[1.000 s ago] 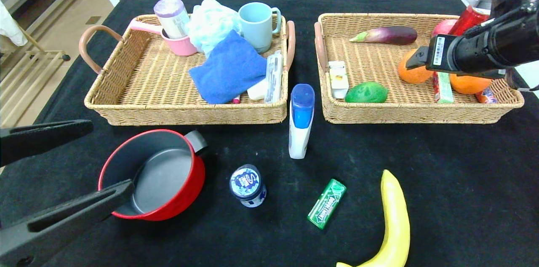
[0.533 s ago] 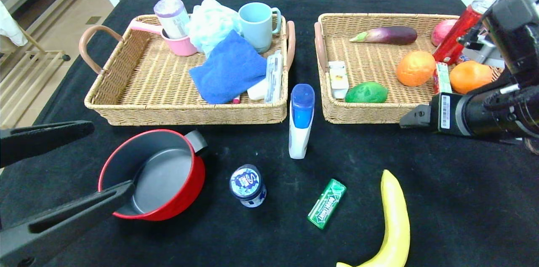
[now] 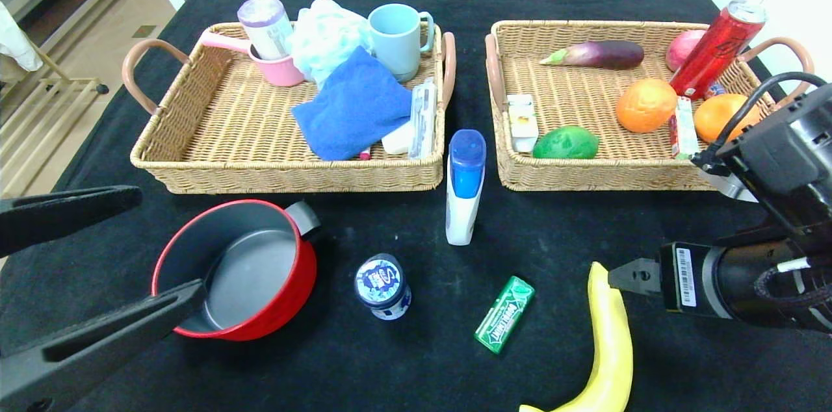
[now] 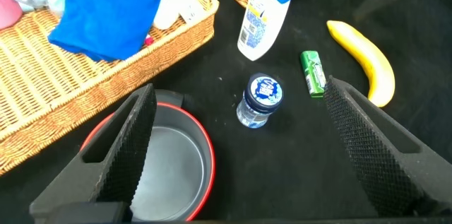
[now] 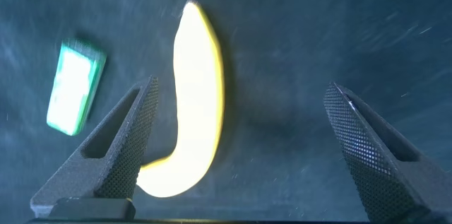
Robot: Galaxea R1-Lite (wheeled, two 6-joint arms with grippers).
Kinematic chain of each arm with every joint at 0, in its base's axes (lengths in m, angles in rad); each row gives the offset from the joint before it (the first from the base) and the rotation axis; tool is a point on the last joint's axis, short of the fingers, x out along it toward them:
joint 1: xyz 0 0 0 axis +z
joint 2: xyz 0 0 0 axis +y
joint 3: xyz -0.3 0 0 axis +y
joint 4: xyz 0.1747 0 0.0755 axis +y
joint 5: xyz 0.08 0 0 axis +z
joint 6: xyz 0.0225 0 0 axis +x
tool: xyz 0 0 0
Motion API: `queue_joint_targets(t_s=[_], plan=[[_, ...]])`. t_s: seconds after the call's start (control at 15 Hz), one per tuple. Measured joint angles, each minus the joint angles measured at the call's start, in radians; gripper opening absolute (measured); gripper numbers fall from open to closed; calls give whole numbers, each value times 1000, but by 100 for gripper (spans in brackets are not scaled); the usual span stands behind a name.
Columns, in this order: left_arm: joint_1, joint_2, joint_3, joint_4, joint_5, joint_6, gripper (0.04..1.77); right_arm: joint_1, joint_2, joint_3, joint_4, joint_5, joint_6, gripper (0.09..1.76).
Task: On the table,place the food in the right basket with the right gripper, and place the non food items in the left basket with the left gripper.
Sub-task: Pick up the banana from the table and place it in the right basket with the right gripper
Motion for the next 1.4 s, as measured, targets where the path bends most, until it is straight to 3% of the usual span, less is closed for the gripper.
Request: queue_joint_targets(t_s=[0.87,1.13,1.4], plan=[[1,-45,-5,9,-1,14,172,52,103,30,-6,4,35,170],[1,-43,-2,10,-4,14,172,54,113,40,-4,71,78,170],[1,-41,0,11,-3,14,172,54,127,55,-6,74,81,170]])
